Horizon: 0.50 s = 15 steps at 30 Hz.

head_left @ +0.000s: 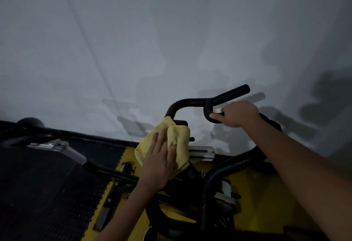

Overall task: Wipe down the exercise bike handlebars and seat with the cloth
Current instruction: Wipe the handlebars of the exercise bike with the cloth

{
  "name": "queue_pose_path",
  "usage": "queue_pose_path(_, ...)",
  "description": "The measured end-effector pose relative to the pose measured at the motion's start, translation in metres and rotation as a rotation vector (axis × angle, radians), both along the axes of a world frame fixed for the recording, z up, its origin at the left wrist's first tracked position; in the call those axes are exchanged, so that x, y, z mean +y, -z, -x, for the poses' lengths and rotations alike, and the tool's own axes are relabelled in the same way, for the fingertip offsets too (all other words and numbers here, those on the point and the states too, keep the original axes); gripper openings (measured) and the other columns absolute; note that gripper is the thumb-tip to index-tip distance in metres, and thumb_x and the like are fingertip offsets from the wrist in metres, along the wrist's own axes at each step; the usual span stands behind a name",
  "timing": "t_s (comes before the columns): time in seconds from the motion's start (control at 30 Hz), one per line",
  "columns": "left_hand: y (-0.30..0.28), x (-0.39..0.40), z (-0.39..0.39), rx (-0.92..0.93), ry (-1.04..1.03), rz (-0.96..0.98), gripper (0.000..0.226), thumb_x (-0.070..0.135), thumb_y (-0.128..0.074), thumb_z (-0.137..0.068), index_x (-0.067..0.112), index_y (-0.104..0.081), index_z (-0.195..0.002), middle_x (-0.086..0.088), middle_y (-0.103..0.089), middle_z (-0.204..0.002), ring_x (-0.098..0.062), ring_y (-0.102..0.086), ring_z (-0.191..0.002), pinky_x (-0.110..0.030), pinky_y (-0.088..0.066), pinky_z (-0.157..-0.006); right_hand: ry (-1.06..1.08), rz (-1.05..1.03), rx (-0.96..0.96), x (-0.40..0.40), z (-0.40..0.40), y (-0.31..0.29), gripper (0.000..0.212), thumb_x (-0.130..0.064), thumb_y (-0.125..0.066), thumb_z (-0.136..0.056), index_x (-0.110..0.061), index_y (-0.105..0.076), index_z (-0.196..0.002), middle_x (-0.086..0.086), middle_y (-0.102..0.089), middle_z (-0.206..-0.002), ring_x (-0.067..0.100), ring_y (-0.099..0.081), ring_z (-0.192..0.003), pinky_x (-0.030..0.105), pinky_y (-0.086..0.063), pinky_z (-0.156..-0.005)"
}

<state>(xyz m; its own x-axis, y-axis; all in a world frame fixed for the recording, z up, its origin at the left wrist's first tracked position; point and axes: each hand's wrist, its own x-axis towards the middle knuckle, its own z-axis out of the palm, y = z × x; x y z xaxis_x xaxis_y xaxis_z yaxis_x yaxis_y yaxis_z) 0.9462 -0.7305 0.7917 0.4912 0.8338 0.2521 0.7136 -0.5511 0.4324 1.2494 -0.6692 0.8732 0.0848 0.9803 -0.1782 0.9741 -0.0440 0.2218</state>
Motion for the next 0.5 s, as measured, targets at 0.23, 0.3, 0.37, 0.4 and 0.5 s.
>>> queue_pose_path(0.23, -0.017, 0.013, -0.020, 0.045, -0.011, -0.075, 0.051, 0.029, -0.020, -0.110, 0.015, -0.067, -0.093, -0.001, -0.068, -0.090, -0.019, -0.060, -0.095, -0.039, -0.039, -0.106, -0.017, -0.022, 0.003, -0.002, 0.000, 0.004, 0.061, -0.077, -0.020, -0.093, -0.027, -0.047, -0.069, -0.003, -0.055, -0.074, 0.014, -0.051, -0.067, 0.033, -0.041, -0.066)
queue_pose_path(0.3, -0.023, 0.019, -0.026, -0.055, 0.005, -0.056, 0.048, 0.024, -0.036, -0.108, 0.016, -0.052, -0.064, 0.002, -0.055, -0.059, -0.019, -0.052, -0.059, -0.041, -0.048, -0.077, -0.007, -0.009, 0.003, -0.002, 0.001, 0.004, 0.062, -0.077, -0.020, -0.093, -0.028, -0.048, -0.069, -0.004, -0.055, -0.075, 0.013, -0.051, -0.067, 0.033, -0.041, -0.066)
queue_pose_path(0.37, -0.029, 0.026, -0.033, 0.007, 0.010, -0.016, 0.054, 0.026, -0.038, -0.107, 0.017, -0.044, -0.054, 0.002, -0.047, -0.048, -0.022, -0.049, -0.049, -0.038, -0.046, -0.064, 0.001, -0.007, 0.002, -0.002, 0.001, 0.004, 0.062, -0.078, -0.021, -0.093, -0.027, -0.049, -0.070, -0.003, -0.056, -0.076, 0.014, -0.054, -0.070, 0.032, -0.041, -0.066)
queue_pose_path(0.4, -0.030, 0.030, -0.035, 0.060, 0.001, 0.028, 0.057, 0.031, -0.036, -0.107, 0.016, -0.045, -0.053, 0.001, -0.047, -0.048, -0.023, -0.052, -0.050, -0.036, -0.047, -0.064, 0.002, -0.012, 0.002, -0.003, 0.001, 0.003, 0.063, -0.078, -0.021, -0.093, -0.027, -0.050, -0.071, -0.003, -0.057, -0.077, 0.015, -0.055, -0.071, 0.032, -0.043, -0.066)
queue_pose_path(0.5, -0.028, 0.041, -0.041, 0.152, -0.044, 0.107, 0.060, 0.040, -0.034, -0.105, 0.014, -0.047, -0.053, -0.002, -0.052, -0.052, -0.023, -0.055, -0.056, -0.033, -0.047, -0.065, 0.014, -0.019, 0.015, -0.003, 0.001, 0.002, 0.063, -0.079, -0.022, -0.092, -0.027, -0.051, -0.071, -0.003, -0.058, -0.078, 0.015, -0.057, -0.073, 0.033, -0.046, -0.068)
